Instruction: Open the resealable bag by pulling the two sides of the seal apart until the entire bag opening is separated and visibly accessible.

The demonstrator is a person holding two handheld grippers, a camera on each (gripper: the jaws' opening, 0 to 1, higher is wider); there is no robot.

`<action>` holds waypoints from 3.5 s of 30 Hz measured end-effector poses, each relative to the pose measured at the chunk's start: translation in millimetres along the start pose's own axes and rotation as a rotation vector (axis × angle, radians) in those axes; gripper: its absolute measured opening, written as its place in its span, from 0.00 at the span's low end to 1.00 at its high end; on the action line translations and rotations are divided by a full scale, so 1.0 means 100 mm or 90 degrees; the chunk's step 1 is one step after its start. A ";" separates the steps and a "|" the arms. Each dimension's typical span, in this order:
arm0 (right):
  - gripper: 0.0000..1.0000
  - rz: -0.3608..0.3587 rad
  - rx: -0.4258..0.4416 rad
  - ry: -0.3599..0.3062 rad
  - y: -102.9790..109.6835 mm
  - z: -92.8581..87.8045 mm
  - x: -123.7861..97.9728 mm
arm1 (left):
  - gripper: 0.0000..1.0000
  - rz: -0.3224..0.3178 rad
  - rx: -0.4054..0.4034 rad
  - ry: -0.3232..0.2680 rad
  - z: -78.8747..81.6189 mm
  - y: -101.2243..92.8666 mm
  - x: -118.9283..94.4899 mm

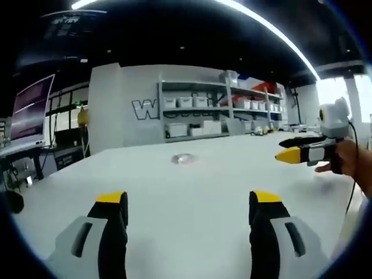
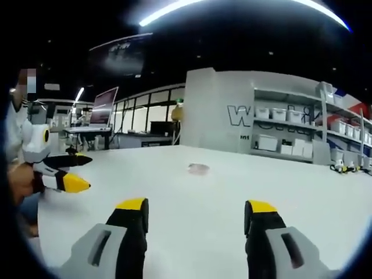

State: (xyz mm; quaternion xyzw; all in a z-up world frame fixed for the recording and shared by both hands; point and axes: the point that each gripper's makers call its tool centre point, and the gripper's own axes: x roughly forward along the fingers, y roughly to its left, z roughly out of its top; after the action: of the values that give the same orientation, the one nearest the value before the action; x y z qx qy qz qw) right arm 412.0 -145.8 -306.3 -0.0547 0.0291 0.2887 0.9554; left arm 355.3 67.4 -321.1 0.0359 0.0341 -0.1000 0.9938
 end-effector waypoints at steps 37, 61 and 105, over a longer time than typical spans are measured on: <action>0.54 0.005 0.034 -0.007 -0.05 -0.14 0.09 | 0.84 -0.035 0.002 0.032 -0.11 -0.11 0.03; 0.39 0.048 0.046 -0.021 -0.23 0.00 0.56 | 0.82 -0.039 0.011 0.033 -0.14 -0.13 0.02; 0.35 0.084 -0.024 0.059 -0.10 -0.24 0.88 | 0.82 -0.041 0.006 0.031 -0.13 -0.14 0.00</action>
State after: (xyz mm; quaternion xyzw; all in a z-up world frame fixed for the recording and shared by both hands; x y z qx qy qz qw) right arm 490.4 -108.4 -336.7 -0.0836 0.0716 0.3490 0.9306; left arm 352.2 55.1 -335.4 0.0417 0.0586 -0.1316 0.9887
